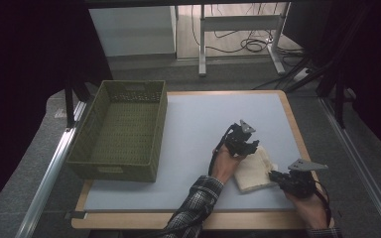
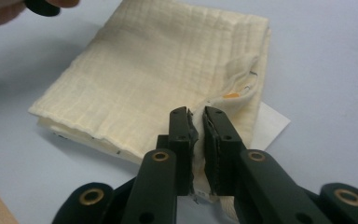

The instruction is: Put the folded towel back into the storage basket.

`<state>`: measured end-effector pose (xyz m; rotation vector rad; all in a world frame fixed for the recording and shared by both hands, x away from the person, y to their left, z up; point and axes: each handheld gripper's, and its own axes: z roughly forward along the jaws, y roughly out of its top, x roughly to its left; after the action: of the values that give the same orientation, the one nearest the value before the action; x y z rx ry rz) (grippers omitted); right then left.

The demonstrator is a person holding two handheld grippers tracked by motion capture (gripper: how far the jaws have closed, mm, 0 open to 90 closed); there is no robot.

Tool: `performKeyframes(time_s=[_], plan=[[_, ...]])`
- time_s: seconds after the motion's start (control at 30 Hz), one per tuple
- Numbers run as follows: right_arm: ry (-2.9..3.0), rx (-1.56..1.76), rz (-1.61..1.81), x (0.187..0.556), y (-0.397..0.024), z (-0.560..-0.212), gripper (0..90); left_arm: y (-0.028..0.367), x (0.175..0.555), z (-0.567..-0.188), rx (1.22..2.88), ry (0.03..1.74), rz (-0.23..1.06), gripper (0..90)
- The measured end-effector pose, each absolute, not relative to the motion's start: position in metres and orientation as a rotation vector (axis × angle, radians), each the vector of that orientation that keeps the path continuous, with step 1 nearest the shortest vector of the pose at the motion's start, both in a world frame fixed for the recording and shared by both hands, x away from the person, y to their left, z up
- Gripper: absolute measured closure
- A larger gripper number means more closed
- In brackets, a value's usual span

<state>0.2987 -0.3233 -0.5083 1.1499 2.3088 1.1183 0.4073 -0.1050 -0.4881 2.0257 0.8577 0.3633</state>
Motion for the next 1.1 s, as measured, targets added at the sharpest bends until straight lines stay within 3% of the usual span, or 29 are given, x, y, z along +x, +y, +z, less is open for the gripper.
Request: performKeyframes(time_s=[0.13,0.4,0.73,1.1], plan=[[2.277,1.154,1.103,0.296,-0.328,-0.504,71.1,-0.096,0.405,-0.487,2.031,0.86,0.371,47.5],[2.196,1.158,1.087,0.296,-0.339,-0.484,61.6,-0.074,0.396,-0.486,2.047,0.856,0.388,40.0],[2.242,1.183,0.997,0.308,-0.33,-0.505,55.4,-0.05,0.392,-0.503,2.074,0.896,0.374,41.7],[2.302,1.254,1.015,0.306,-0.335,-0.515,48.2,-0.04,0.395,-0.523,2.102,0.923,0.298,50.4]])
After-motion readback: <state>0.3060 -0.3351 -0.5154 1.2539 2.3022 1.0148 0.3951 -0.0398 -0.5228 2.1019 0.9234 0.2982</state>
